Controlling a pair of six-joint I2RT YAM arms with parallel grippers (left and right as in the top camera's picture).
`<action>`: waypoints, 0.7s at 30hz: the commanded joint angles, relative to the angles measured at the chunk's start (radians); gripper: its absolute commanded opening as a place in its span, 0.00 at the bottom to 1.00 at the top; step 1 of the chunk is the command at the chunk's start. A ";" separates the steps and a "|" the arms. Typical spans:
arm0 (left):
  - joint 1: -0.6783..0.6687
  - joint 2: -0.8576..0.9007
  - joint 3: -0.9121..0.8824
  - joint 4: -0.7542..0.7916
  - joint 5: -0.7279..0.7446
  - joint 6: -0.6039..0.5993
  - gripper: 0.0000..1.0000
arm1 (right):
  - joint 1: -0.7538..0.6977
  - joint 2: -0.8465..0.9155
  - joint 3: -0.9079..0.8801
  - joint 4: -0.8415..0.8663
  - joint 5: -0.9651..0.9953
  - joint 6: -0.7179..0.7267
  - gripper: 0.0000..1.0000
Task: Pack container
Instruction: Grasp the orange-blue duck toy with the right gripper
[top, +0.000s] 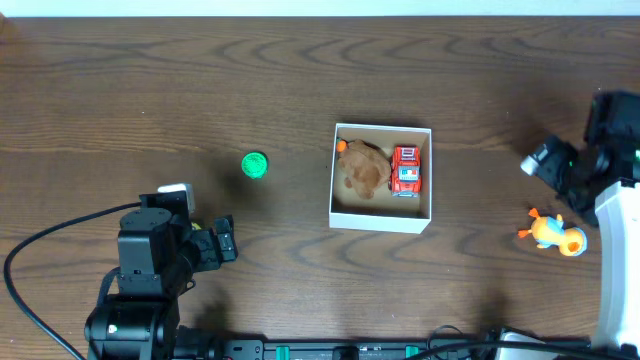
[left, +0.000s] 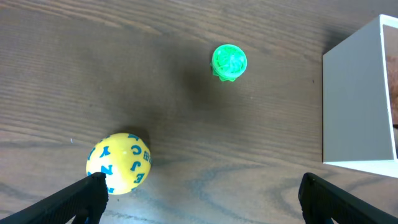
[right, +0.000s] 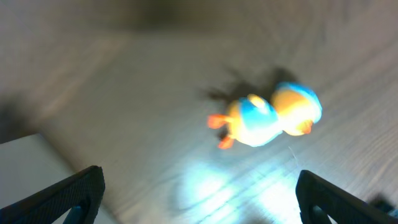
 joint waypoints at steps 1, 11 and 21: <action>0.004 0.000 0.020 -0.001 0.011 -0.010 0.98 | -0.076 0.017 -0.122 0.066 -0.049 0.021 0.99; 0.004 0.000 0.020 -0.007 0.010 -0.010 0.98 | -0.208 0.101 -0.413 0.364 -0.112 0.011 0.99; 0.004 0.000 0.020 -0.011 0.011 -0.010 0.98 | -0.209 0.156 -0.434 0.441 -0.112 -0.055 0.11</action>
